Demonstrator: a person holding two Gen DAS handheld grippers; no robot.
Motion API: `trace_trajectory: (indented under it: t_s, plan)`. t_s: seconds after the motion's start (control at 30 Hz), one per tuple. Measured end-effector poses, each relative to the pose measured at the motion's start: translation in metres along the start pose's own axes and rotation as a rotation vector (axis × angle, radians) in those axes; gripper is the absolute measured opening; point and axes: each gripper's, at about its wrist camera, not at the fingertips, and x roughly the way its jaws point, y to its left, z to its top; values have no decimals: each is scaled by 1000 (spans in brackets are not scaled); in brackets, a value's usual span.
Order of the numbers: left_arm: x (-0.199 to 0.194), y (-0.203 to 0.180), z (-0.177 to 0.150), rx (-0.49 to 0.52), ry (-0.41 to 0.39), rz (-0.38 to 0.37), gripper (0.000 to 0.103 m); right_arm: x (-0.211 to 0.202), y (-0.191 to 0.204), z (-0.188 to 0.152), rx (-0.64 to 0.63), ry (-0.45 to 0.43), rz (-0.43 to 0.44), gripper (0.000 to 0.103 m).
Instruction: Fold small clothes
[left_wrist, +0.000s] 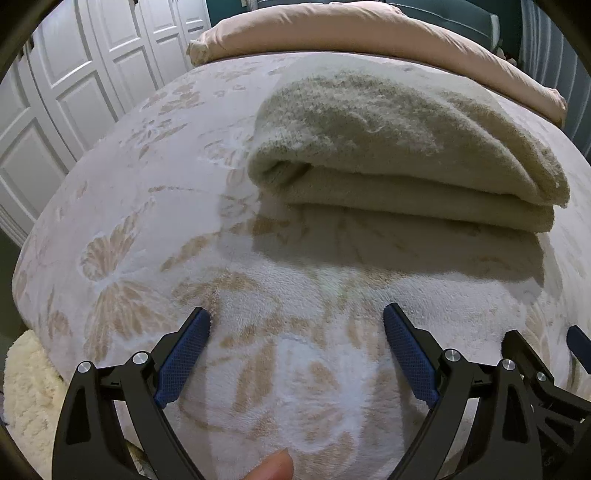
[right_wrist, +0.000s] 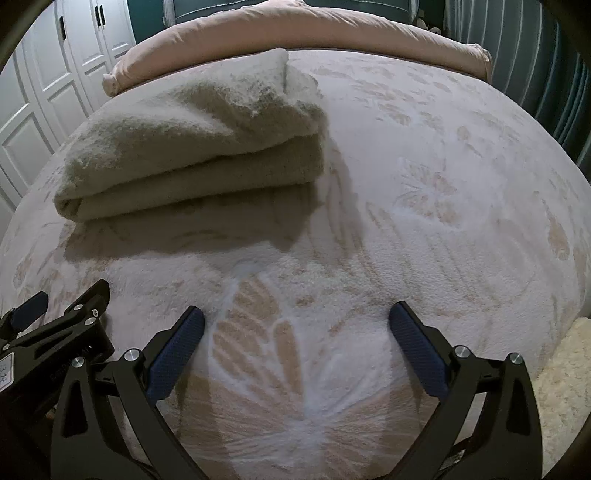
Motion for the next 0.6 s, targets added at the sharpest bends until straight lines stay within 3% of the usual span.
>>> trace_trajectory:
  t_s: [0.6]
  plan:
    - [4, 1, 4, 5, 18, 7, 93, 3, 0, 1, -8, 13, -3, 98]
